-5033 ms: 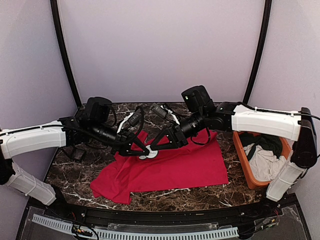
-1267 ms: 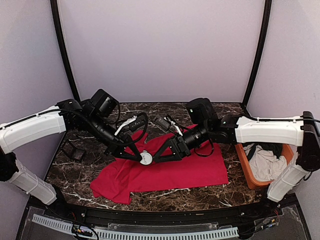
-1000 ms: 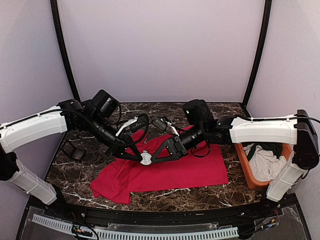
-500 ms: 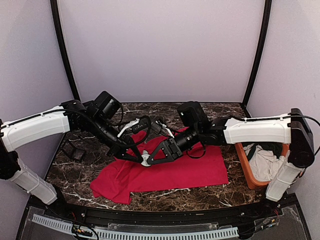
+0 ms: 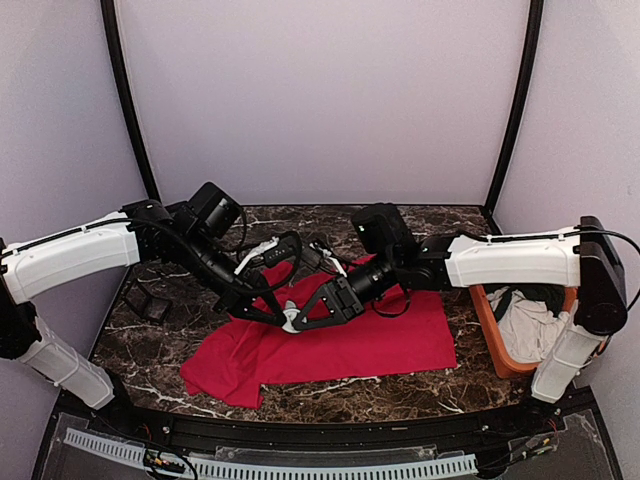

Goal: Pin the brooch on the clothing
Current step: Pass from the left arm to the right

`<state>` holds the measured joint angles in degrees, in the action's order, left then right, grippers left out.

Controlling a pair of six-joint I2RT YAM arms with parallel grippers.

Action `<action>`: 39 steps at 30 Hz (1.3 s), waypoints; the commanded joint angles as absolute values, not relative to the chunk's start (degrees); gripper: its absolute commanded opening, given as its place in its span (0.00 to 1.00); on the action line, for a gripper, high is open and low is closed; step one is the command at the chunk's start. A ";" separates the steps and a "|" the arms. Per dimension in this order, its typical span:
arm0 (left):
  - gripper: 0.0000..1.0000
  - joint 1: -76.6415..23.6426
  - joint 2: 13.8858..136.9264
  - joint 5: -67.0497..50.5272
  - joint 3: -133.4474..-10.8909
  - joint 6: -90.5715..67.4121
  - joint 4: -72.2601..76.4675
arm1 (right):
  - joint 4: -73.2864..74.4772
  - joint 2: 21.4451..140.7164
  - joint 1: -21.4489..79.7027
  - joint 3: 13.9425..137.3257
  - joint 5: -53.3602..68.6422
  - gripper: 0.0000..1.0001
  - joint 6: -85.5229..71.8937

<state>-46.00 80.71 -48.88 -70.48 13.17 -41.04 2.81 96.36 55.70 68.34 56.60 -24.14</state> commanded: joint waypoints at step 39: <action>0.81 -40.86 70.26 -50.84 -59.93 0.13 -23.47 | 2.81 90.14 53.87 65.46 49.50 0.00 -19.29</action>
<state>-44.12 76.47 -49.19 -65.23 8.12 -35.14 3.77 94.45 54.30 67.46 54.54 -21.39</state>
